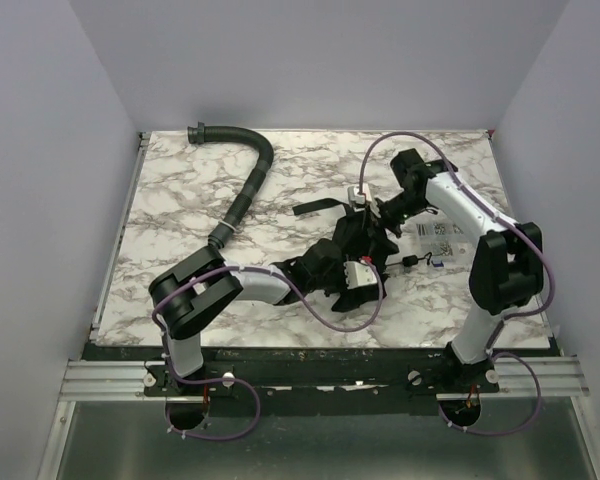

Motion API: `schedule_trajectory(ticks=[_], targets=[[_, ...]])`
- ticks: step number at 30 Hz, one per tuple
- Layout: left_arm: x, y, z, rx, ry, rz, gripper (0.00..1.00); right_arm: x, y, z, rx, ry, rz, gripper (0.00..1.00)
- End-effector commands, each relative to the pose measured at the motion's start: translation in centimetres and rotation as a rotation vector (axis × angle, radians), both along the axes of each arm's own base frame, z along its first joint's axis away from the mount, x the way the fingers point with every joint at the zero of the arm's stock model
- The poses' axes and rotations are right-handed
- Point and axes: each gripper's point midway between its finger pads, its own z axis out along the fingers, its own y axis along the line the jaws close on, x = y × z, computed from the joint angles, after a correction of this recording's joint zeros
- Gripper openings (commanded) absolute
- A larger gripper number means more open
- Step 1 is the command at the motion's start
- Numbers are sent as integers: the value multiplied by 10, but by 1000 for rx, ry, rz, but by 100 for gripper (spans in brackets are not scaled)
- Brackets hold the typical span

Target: Put away the umbrella

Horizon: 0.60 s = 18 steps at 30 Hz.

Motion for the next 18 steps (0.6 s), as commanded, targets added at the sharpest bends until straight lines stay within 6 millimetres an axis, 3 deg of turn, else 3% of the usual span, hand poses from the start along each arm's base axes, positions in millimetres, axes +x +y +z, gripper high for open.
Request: schedule_trajectory(ticks=[1,4,10,13,18], targets=[[-65,75,-90,300,428,30,0,-9,-6,23,85,-143,38,88],[-67,74,-88,277,503,45,0,-5,-9,29,153,-267,29,96],[-79,76,-92,282,699,94,0,9,-21,63,282,-392,-31,100],[-83,78,-94,299,811,135,0,-7,-23,64,303,-420,49,100],[-89,79,-97,317,953,183,0,-41,-21,42,339,-457,215,100]])
